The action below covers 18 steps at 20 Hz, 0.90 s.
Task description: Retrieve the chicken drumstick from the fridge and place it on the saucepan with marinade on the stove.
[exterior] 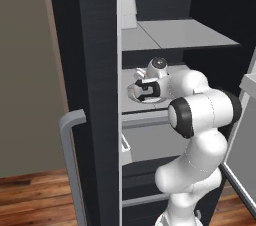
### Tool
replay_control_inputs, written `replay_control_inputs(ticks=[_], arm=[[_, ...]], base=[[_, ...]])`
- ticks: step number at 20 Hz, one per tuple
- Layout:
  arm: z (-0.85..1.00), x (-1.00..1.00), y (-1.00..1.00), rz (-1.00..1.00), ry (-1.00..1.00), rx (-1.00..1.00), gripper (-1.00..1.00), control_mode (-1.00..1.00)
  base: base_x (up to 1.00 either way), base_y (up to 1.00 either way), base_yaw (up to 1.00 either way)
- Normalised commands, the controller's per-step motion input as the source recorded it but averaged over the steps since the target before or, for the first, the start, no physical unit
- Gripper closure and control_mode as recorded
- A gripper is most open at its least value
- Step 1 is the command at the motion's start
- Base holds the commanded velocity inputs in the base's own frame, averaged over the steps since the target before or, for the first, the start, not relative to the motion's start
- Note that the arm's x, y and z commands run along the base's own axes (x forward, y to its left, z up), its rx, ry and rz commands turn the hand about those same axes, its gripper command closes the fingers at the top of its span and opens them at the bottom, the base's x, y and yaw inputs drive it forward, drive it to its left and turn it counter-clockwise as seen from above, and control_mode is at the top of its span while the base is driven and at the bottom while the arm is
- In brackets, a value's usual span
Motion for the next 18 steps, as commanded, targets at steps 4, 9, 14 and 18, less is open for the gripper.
replay_control_inputs(ticks=[4,9,14,18], arm=[[-0.18,0.18,0.02,-0.02,0.01,0.01,-1.0,-1.0],[-0.3,0.14,0.1,0.0,0.0,0.0,-1.0,-1.0],[-0.41,0.19,0.17,0.0,0.0,0.0,1.0,-1.0],[-0.33,0.03,0.13,0.0,0.0,0.0,1.0,-1.0]], base=[[0.0,0.0,0.0],[0.0,0.0,0.0],[0.0,0.0,0.0],[0.0,0.0,0.0]])
